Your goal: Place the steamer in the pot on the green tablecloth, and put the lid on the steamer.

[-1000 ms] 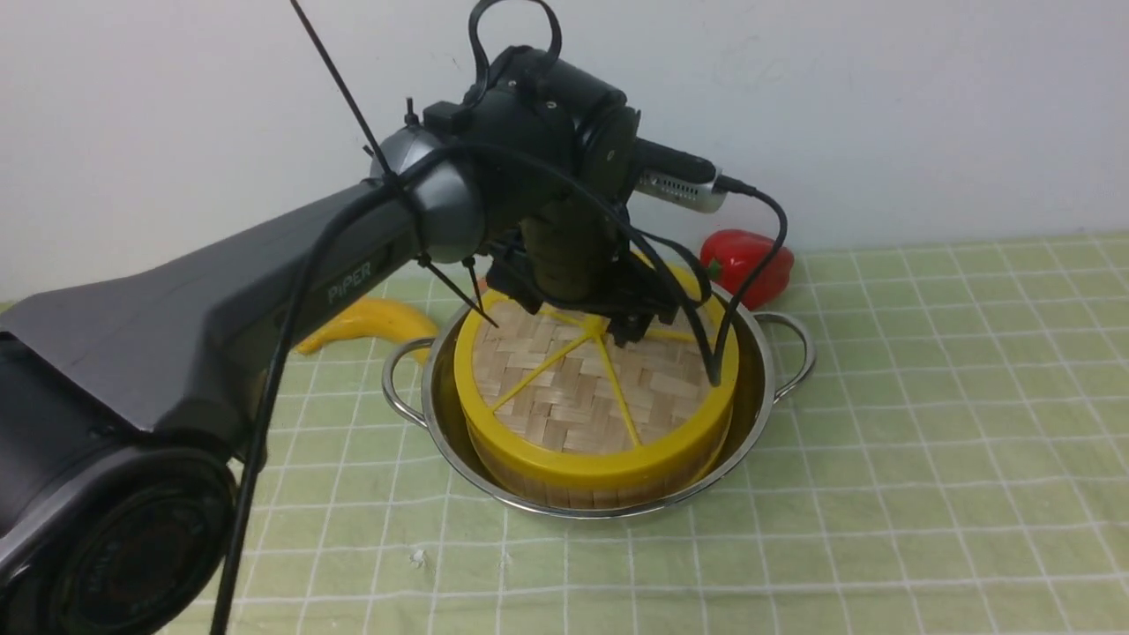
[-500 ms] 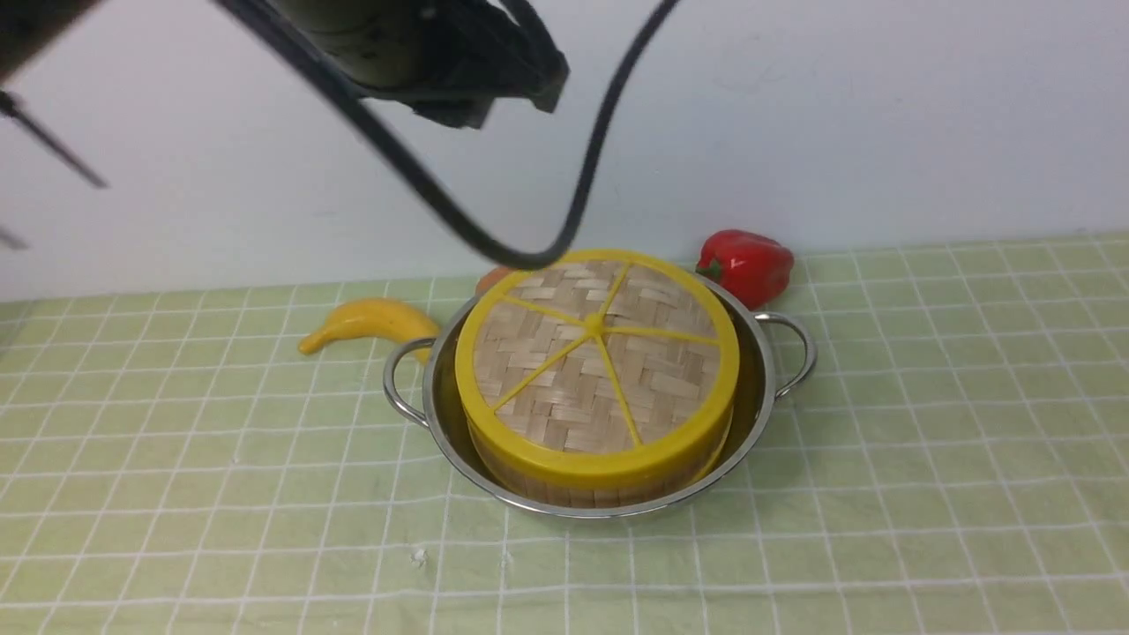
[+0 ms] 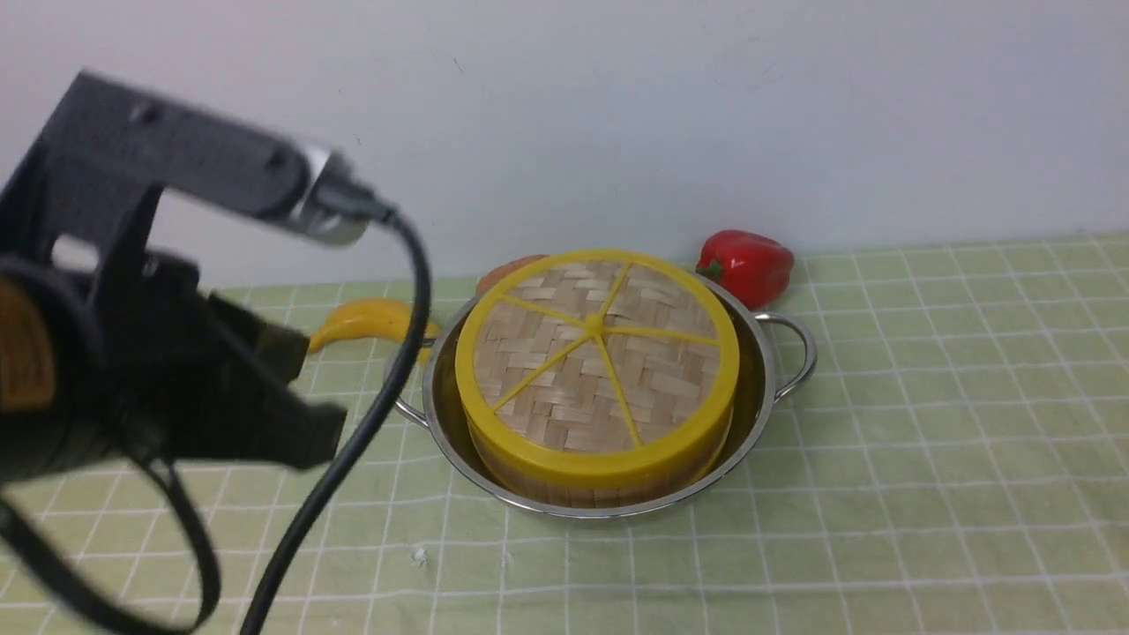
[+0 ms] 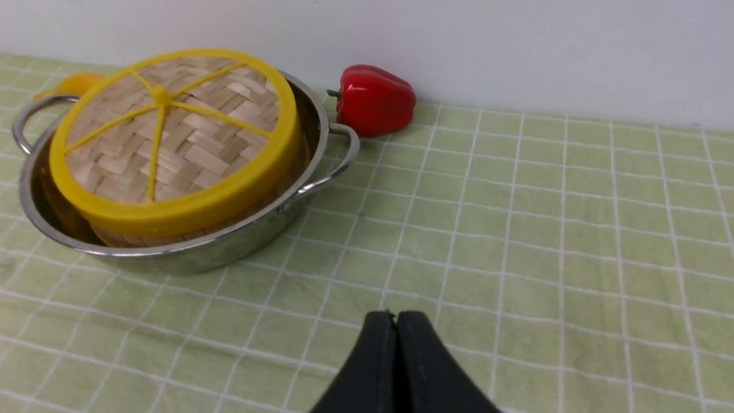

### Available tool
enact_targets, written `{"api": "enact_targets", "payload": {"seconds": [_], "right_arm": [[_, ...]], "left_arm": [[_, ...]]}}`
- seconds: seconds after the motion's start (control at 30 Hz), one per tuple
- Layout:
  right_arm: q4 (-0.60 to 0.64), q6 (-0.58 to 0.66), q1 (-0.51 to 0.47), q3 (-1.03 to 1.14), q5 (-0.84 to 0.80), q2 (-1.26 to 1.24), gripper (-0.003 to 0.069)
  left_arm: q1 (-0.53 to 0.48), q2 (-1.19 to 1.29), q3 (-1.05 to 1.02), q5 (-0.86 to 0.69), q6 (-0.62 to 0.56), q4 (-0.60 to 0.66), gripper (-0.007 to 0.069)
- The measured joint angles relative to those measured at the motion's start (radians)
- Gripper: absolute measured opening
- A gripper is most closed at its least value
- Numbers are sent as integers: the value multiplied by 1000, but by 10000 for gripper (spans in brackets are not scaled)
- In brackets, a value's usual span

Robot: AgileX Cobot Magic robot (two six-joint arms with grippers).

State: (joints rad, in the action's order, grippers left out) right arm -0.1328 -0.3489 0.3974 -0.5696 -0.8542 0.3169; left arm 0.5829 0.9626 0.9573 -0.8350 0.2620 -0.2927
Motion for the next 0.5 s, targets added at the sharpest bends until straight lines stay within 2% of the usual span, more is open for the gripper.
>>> {"api": "enact_targets", "payload": {"seconds": [0.1, 0.27, 0.5], "right_arm": [[79, -14, 0, 0, 3, 0, -6], [157, -17, 0, 0, 3, 0, 5], [226, -17, 0, 0, 5, 0, 32]], "left_arm": [[0, -154, -139, 9, 61, 52, -18], [0, -275, -171, -86, 76, 135, -8], [0, -328, -175, -118, 76, 148, 1]]}}
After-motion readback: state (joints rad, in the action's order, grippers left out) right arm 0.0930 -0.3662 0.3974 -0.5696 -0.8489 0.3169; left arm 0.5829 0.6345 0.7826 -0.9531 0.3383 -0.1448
